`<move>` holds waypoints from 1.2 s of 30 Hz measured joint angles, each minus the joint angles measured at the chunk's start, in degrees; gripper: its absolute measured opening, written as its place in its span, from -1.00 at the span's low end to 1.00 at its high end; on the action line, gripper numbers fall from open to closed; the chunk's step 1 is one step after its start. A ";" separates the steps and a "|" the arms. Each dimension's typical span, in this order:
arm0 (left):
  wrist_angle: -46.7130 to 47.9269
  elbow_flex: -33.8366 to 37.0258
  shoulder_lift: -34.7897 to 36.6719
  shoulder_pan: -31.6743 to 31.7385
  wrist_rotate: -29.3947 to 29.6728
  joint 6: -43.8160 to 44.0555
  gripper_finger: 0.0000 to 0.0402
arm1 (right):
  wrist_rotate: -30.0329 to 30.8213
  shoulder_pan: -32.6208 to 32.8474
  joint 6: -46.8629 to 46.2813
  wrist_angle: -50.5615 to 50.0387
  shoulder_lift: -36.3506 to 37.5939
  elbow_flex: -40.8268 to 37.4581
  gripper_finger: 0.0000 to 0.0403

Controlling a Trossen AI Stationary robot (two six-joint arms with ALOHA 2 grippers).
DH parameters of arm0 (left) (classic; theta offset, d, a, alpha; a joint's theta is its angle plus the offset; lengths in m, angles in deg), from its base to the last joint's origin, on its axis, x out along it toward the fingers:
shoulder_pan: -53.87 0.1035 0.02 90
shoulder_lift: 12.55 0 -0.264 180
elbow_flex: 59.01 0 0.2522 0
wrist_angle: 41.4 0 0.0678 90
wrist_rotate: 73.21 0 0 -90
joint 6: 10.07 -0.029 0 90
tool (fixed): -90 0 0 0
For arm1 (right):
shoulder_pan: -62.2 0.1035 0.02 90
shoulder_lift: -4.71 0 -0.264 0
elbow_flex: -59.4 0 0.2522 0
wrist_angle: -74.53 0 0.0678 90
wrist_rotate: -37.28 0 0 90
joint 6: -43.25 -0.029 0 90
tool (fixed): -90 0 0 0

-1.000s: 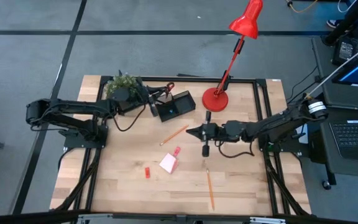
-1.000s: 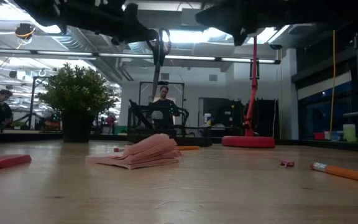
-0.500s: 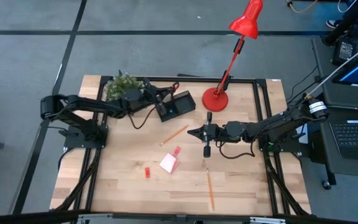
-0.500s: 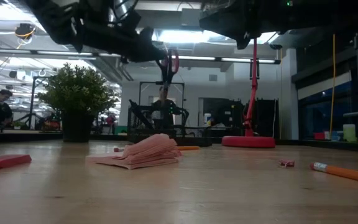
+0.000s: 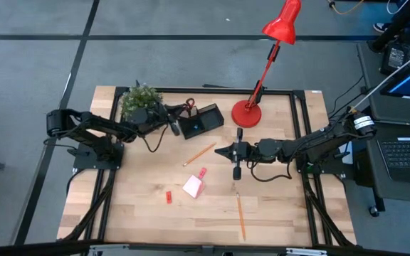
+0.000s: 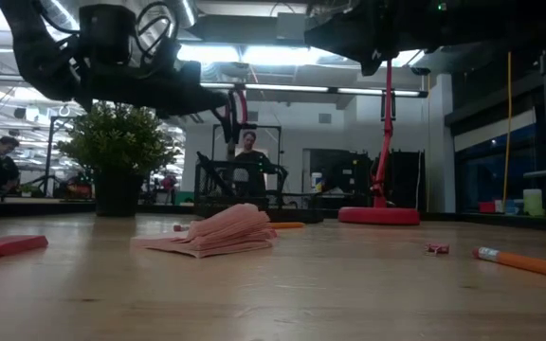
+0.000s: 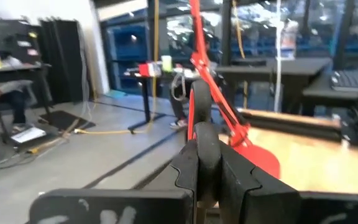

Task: Pick and place office supplies into organizer
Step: Put the black scissors into the black desk organizer, then put the bottom orange pencil into the black desk organizer

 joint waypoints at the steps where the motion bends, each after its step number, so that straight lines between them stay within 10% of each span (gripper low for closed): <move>1: 0.94 0.00 0.00 -0.02 -0.37 -0.02 -0.89 | 0.00 0.00 0.00 0.23 -0.02 0.00 -1.00; 36: -3.33 0.00 1.18 -2.16 4.21 -1.57 -0.36 | 0.00 0.00 -0.11 1.16 -0.04 0.00 -1.00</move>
